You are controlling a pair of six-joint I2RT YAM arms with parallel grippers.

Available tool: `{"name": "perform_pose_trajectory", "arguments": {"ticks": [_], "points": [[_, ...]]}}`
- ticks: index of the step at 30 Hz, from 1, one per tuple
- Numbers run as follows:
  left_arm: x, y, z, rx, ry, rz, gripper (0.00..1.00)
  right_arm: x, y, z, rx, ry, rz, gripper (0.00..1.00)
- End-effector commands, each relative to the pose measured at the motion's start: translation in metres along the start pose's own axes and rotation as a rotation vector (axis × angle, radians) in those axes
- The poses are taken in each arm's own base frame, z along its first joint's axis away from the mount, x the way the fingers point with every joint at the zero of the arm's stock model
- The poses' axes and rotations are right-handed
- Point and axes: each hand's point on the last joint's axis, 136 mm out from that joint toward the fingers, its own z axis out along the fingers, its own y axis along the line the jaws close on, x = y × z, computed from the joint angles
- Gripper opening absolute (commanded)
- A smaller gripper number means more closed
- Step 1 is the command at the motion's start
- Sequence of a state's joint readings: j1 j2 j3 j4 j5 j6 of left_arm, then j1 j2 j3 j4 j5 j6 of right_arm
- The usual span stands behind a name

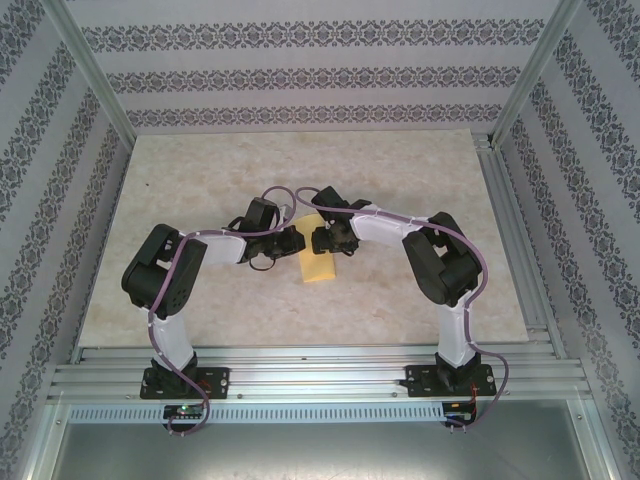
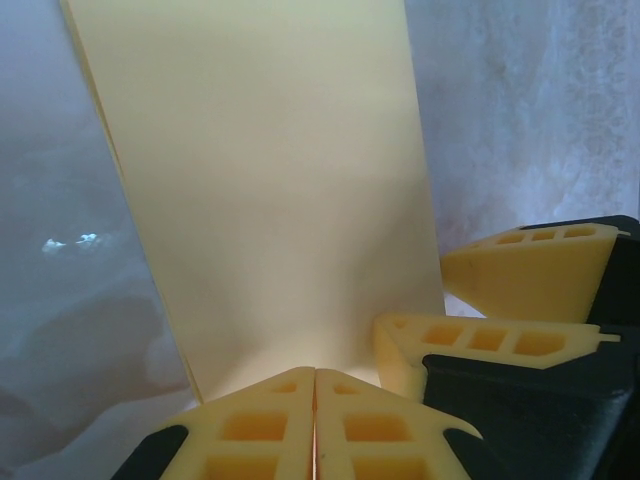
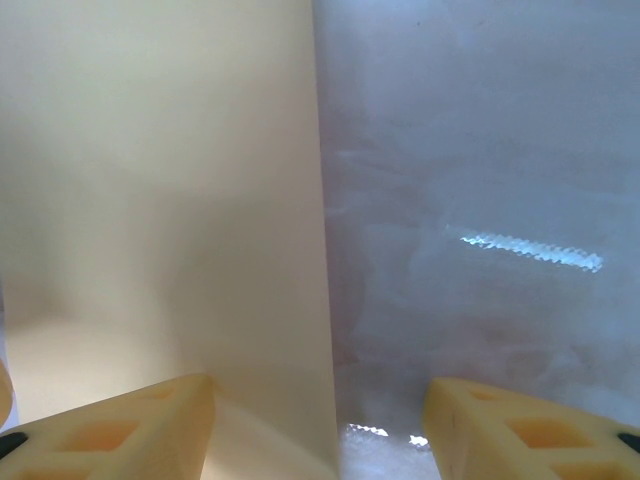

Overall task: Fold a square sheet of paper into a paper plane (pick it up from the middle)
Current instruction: First fold in half a square sheet of paper at the center of the table, then hold the square sheet of paper at the center of the table.

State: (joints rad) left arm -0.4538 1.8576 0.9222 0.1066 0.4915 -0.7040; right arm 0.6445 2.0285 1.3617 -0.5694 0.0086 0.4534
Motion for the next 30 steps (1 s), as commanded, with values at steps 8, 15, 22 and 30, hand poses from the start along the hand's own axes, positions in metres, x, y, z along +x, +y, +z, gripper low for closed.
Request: {"name": "perform_pose_trajectory", "arguments": {"ticks": [8,15,22,30], "points": [[-0.001,0.006,0.006,-0.021,0.014,0.007,0.09,0.021,-0.013,0.032,0.075,0.069,0.016,0.6],[0.001,0.011,0.009,-0.042,0.025,-0.001,0.07,0.021,-0.015,0.033,0.081,0.068,0.018,0.6],[0.002,0.017,0.01,-0.07,0.028,-0.008,0.07,0.022,-0.016,0.034,0.086,0.071,0.023,0.59],[0.003,0.023,0.01,-0.101,0.036,-0.011,0.06,0.022,-0.015,0.033,0.085,0.069,0.025,0.59]]}}
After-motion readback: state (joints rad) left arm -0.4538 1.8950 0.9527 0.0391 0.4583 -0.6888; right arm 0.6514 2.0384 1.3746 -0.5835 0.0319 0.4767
